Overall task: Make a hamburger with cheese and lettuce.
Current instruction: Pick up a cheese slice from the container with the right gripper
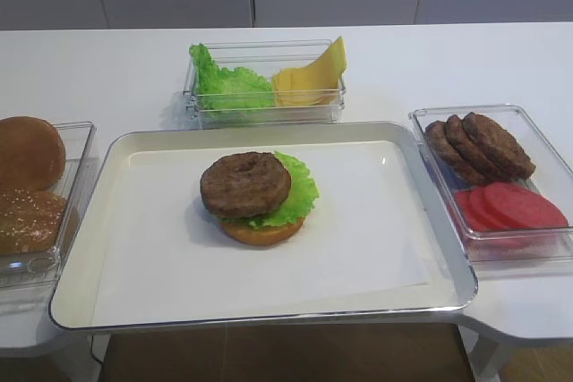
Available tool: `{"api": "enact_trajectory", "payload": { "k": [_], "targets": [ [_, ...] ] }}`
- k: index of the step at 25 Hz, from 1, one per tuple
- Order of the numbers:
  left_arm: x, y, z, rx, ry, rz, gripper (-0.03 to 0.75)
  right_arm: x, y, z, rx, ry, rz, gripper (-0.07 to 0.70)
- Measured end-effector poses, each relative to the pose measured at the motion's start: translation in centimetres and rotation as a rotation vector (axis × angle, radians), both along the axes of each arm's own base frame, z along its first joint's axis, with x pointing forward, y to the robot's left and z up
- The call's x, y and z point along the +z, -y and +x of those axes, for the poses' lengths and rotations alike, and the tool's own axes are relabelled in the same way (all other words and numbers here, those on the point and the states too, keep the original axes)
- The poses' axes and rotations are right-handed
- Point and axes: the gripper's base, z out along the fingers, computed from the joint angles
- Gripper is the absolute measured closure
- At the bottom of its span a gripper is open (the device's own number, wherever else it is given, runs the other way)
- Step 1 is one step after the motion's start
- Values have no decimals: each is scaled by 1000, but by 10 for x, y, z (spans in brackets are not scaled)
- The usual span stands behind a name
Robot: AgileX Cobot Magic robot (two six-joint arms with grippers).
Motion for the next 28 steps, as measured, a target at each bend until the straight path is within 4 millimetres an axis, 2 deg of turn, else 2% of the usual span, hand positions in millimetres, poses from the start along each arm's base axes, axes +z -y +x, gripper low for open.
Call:
{"api": "enact_trajectory", "payload": {
  "k": [6, 10, 13, 20, 28],
  "targets": [
    [0, 0, 0, 0, 0, 0, 427, 0, 0, 0, 0, 2, 0, 242],
    [0, 0, 0, 0, 0, 0, 427, 8, -2, 0, 11, 51, 23, 242],
    [0, 0, 0, 0, 0, 0, 427, 10, -6, 7, 35, 3, 62, 242],
    [0, 0, 0, 0, 0, 0, 427, 22, -13, 46, 48, -146, 114, 243],
    [0, 0, 0, 0, 0, 0, 427, 53, -19, 111, 38, -248, 164, 243]
  ]
}}
